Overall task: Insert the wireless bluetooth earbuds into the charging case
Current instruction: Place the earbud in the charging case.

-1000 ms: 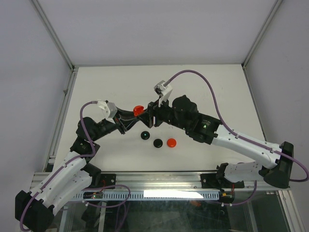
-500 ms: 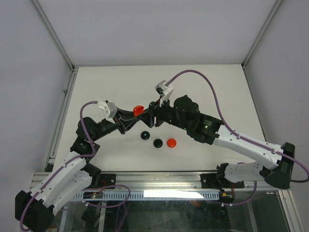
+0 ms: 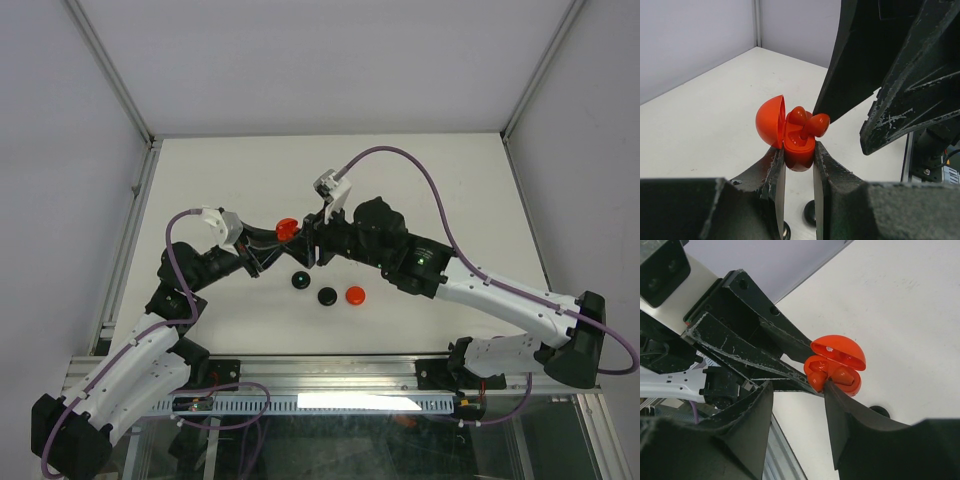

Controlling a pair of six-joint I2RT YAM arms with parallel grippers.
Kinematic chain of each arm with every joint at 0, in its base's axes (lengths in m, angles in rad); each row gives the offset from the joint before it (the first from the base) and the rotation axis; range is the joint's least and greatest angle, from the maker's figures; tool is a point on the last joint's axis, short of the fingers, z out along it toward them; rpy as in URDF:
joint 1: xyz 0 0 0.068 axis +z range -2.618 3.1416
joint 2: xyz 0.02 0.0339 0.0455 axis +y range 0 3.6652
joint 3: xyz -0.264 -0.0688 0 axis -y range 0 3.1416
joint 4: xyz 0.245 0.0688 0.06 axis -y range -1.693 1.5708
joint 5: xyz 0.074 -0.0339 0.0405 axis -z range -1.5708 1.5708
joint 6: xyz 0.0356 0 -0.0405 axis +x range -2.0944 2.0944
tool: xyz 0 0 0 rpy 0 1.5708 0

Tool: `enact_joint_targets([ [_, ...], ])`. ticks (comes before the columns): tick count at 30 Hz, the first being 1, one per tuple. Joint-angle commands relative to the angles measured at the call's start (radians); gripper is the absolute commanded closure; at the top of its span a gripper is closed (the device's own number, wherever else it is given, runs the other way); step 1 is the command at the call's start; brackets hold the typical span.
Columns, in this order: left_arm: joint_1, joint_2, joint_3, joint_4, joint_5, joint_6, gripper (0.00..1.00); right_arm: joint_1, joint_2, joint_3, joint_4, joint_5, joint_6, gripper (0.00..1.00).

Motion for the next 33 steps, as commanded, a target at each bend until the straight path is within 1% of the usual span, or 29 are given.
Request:
enact_joint_targets([
  [1,0.004,-0.003,0.022,0.052,-0.005,-0.010,1.00,0.005,-0.010,0.030,0.061,-0.067,0.003,0.53],
  [8,0.005,0.005,0.025,0.050,0.000,-0.010,1.00,0.006,-0.003,0.034,0.090,-0.107,0.006,0.53],
  [17,0.005,0.010,0.028,0.050,0.026,-0.007,1.00,0.005,0.047,0.064,0.093,-0.061,0.004,0.52],
  [22,0.003,0.011,0.029,0.047,0.027,-0.005,1.00,0.005,0.031,0.075,0.087,-0.067,-0.013,0.51],
  [29,0.005,0.030,0.042,0.031,0.050,-0.003,1.00,-0.018,-0.028,0.101,-0.012,-0.037,-0.079,0.47],
  [32,0.004,0.043,0.048,0.032,0.088,-0.005,1.00,-0.067,-0.034,0.111,-0.077,-0.072,-0.093,0.45],
  [33,0.004,0.049,0.050,0.034,0.106,-0.004,1.00,-0.094,-0.033,0.112,-0.092,-0.107,-0.094,0.45],
])
